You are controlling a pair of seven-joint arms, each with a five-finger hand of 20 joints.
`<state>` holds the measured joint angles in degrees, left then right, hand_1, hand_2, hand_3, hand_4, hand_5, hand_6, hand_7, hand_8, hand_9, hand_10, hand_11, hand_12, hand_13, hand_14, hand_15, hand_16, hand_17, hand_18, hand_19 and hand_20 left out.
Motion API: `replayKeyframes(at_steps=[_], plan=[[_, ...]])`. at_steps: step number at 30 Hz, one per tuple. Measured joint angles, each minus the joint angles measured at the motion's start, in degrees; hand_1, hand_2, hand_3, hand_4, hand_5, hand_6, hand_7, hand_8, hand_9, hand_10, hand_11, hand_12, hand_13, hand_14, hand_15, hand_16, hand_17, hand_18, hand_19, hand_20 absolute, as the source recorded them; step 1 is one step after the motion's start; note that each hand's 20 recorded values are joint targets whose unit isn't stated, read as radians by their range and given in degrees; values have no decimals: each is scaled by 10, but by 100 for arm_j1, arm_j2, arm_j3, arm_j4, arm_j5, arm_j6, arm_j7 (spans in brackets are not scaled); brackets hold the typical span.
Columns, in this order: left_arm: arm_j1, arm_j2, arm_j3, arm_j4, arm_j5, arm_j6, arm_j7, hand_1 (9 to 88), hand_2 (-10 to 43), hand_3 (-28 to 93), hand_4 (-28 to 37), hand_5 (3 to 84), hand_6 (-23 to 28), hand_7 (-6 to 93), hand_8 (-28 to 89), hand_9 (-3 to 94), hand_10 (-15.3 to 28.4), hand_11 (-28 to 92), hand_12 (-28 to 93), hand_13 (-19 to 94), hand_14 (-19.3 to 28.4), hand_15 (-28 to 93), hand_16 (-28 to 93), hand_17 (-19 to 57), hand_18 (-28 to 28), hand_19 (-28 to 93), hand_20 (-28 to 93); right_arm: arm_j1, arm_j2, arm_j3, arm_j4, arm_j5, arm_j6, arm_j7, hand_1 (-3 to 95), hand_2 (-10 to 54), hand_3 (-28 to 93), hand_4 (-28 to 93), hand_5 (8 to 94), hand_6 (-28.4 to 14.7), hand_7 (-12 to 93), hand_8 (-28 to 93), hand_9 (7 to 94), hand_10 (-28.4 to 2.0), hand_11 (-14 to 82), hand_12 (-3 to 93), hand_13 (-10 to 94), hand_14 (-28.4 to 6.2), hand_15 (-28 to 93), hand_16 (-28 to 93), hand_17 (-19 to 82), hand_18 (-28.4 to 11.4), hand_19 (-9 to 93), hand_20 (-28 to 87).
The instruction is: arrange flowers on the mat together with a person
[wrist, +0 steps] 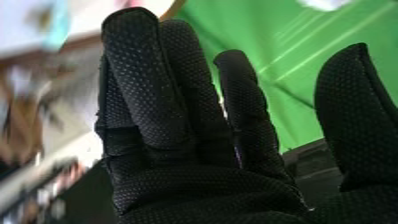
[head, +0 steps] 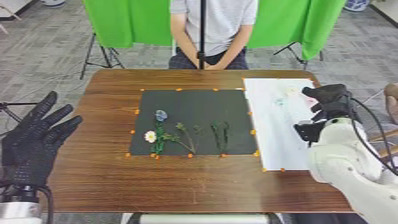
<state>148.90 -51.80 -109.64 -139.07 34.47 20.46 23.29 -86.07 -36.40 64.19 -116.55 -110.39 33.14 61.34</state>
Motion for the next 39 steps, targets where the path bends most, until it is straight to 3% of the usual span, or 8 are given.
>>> replayKeyframes(at_steps=[11, 20, 25, 39], plan=[[-2, -4, -2, 0, -2, 0, -1, 200, 73, 751, -272, 304, 43, 93, -83, 301, 146, 162, 118, 212, 225, 441, -56, -91, 181, 389, 175, 660, 107, -519, 820, -512, -1360, 673, 331, -22, 644, -208, 527, -35, 94, -109, 757, -204, 176, 138, 780, -147, 520, 123, 330, -265, 834, -82], [-25, -1, 20, 0, -19, 10, 33, 200, 73, 752, -270, 304, 43, 91, -83, 301, 145, 162, 118, 212, 225, 443, -55, -92, 181, 389, 174, 996, 121, -701, 1309, -70, -2353, 748, 351, -39, 649, -209, 492, -32, 88, -103, 728, -216, 161, 136, 765, -151, 516, 121, 317, -265, 833, -112], [0, 38, 22, 0, -45, 15, 113, 200, 73, 752, -270, 304, 43, 91, -83, 301, 145, 162, 117, 212, 225, 443, -55, -92, 180, 388, 174, 999, 141, -724, 1447, 138, -2455, 705, 358, -49, 658, -211, 496, -24, 92, -105, 716, -215, 153, 134, 756, -153, 508, 115, 309, -263, 818, -124], [-17, 38, 71, 18, -39, -2, 77, 201, 73, 751, -269, 304, 42, 94, -83, 301, 146, 162, 117, 212, 224, 439, -55, -93, 180, 386, 174, 1755, 262, -1928, 1982, 179, -2536, 560, 371, -66, 676, -228, 514, -7, 104, -111, 700, -202, 148, 136, 743, -149, 502, 117, 300, -262, 793, -121]])
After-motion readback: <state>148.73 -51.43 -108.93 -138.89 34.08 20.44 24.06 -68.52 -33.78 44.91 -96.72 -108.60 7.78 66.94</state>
